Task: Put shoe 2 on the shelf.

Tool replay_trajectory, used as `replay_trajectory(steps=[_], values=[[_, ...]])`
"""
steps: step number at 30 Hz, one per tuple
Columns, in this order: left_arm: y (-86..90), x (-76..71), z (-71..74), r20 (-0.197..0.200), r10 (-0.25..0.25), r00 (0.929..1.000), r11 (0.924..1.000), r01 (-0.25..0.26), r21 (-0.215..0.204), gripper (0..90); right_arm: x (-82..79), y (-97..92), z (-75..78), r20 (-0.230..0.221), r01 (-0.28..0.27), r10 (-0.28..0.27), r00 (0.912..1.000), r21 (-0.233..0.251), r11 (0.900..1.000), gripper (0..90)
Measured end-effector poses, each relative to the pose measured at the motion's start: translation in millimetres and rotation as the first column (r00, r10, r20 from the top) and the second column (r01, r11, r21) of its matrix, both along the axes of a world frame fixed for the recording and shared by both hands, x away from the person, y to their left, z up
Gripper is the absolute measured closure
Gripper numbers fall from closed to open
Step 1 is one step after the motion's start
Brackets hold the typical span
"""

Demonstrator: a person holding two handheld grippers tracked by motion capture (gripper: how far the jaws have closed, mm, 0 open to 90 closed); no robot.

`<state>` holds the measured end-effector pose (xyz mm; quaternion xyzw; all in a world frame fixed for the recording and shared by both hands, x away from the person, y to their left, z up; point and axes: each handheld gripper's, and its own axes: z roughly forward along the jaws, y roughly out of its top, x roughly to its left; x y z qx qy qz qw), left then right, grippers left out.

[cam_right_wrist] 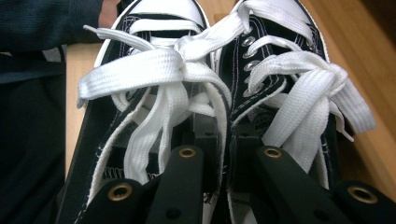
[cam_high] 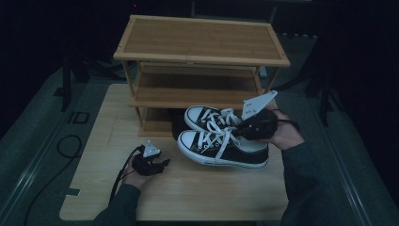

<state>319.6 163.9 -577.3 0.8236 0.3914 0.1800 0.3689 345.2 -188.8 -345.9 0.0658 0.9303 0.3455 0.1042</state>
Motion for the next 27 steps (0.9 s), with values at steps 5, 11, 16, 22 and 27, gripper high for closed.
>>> replay_trajectory(steps=[5, 11, 16, 22, 27], values=[[-0.2, -0.1, -0.1, 0.000, 0.001, 1.0000, 1.0000, -0.001, -0.002, 49.0, 2.4, 5.5, 5.7, 0.018, -0.002, 0.002, 0.9998, 0.030, 0.9995, 85.4], [-0.2, 0.0, -0.1, 0.000, 0.001, 1.0000, 1.0000, -0.001, -0.003, 49.0, 10.5, 9.2, 10.6, 0.020, 0.011, -0.012, 0.9997, 0.035, 0.9993, 85.4], [-0.2, 0.1, 0.0, 0.000, 0.000, 1.0000, 1.0000, 0.000, -0.002, 49.0, 20.1, 10.1, 11.7, 0.017, 0.027, -0.028, 0.9995, 0.053, 0.9982, 85.4], [-0.1, 0.3, 0.1, 0.000, -0.001, 1.0000, 1.0000, 0.001, 0.002, 49.0, 33.0, 11.6, 13.5, 0.002, 0.037, -0.037, 0.9993, 0.048, 0.9982, 85.3], [0.0, 0.4, 0.1, 0.000, -0.002, 1.0000, 1.0000, 0.002, 0.000, 48.9, 42.8, 12.5, 12.8, 0.002, 0.070, -0.070, 0.9975, 0.053, 0.9961, 85.3]])
